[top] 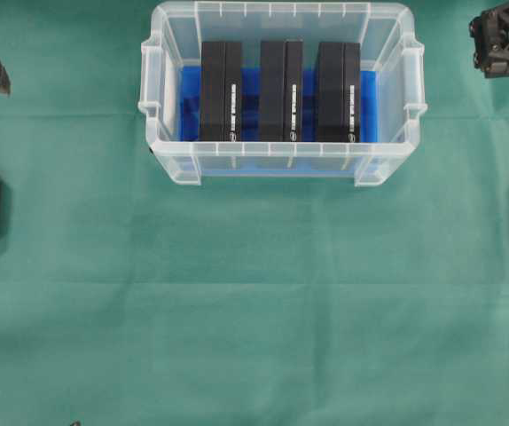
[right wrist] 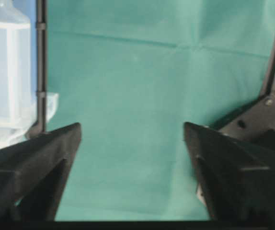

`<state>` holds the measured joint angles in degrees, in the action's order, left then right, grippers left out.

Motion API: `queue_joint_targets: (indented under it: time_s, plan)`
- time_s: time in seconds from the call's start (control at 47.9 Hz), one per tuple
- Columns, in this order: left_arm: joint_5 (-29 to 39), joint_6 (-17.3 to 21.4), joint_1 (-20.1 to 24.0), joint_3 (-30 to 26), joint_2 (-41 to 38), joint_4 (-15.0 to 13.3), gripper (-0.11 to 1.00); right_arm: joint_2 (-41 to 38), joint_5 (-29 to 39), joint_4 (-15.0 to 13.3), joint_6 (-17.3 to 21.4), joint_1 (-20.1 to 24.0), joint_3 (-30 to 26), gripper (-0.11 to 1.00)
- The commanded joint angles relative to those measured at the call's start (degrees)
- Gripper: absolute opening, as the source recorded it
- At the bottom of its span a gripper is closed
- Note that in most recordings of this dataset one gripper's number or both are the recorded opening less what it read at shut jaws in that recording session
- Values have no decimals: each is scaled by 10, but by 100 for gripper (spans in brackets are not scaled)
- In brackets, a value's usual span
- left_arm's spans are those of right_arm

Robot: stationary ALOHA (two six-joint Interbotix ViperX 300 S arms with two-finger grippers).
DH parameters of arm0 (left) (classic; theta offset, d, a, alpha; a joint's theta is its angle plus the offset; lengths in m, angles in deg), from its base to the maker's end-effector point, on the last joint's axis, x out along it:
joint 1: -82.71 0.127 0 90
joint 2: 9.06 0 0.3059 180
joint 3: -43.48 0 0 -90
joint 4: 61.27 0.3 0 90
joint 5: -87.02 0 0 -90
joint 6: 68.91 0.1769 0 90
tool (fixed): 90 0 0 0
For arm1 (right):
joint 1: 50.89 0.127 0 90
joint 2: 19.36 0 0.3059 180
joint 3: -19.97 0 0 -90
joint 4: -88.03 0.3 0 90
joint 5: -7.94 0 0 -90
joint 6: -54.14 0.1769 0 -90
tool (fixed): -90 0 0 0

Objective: Take out the box from the case.
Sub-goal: 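Move the open right gripper over the middle black box in the bin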

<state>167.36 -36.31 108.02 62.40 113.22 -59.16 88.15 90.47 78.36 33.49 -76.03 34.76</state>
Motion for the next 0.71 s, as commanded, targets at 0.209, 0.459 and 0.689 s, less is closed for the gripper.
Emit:
queue_joint_targets:
  time_s: [0.209, 0.459, 0.689]
  plan:
    - [-3, 0, 0, -14, -2, 4, 94, 6, 5, -9, 1, -1, -9, 95]
    - [-3, -1, 1, -14, -2, 4, 94, 6, 9, -8, 4, -1, -10, 95]
    - [-3, -2, 2, -14, -2, 4, 94, 6, 11, -8, 4, -1, -10, 94]
